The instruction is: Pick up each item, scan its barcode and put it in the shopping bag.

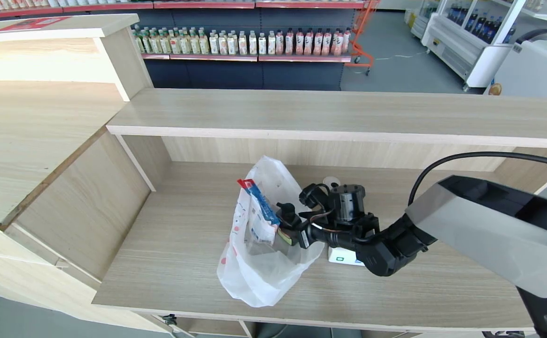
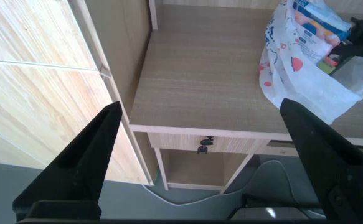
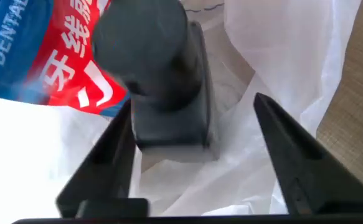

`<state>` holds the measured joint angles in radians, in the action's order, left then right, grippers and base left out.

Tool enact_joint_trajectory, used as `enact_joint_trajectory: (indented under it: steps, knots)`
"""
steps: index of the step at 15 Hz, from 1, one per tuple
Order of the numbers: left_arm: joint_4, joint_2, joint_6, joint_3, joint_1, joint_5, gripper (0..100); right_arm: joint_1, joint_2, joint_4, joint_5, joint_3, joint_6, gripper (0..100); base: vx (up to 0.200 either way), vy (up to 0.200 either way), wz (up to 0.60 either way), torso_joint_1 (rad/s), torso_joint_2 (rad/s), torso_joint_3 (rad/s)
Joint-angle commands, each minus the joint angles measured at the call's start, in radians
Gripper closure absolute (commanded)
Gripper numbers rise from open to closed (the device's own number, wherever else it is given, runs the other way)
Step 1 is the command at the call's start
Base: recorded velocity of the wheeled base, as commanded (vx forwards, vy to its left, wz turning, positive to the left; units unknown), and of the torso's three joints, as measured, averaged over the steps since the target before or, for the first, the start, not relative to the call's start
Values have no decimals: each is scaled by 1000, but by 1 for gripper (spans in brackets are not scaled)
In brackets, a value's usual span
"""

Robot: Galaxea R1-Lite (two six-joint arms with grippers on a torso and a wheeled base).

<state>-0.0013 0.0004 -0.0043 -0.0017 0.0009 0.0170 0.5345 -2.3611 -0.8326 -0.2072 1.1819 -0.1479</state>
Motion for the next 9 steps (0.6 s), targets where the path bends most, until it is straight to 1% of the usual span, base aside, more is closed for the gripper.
enact_joint_trajectory:
  steps: [1, 3, 5, 7, 8, 9]
  knots:
    - [0, 0, 0, 0, 1, 0, 0, 1, 20, 4, -3, 15, 37, 0, 0, 0, 0, 0, 0, 0]
    - [0, 0, 0, 0, 1, 1, 0, -1, 80, 9, -47, 7, 197, 0, 0, 0, 0, 0, 0, 0]
    - [0, 0, 0, 0, 1, 1, 0, -7, 154, 46, -55, -24, 326, 0, 0, 0, 0, 0, 0, 0]
    - [0, 0, 0, 0, 1, 0, 0, -11, 237, 76, -55, -68, 426, 0, 0, 0, 0, 0, 0, 0]
    - [0, 0, 0, 0, 1, 0, 0, -11, 312, 82, -58, -127, 490, 0, 0, 0, 0, 0, 0, 0]
    - [0, 0, 0, 0, -1, 0, 0, -14, 370, 82, -63, -183, 519, 0, 0, 0, 0, 0, 0, 0]
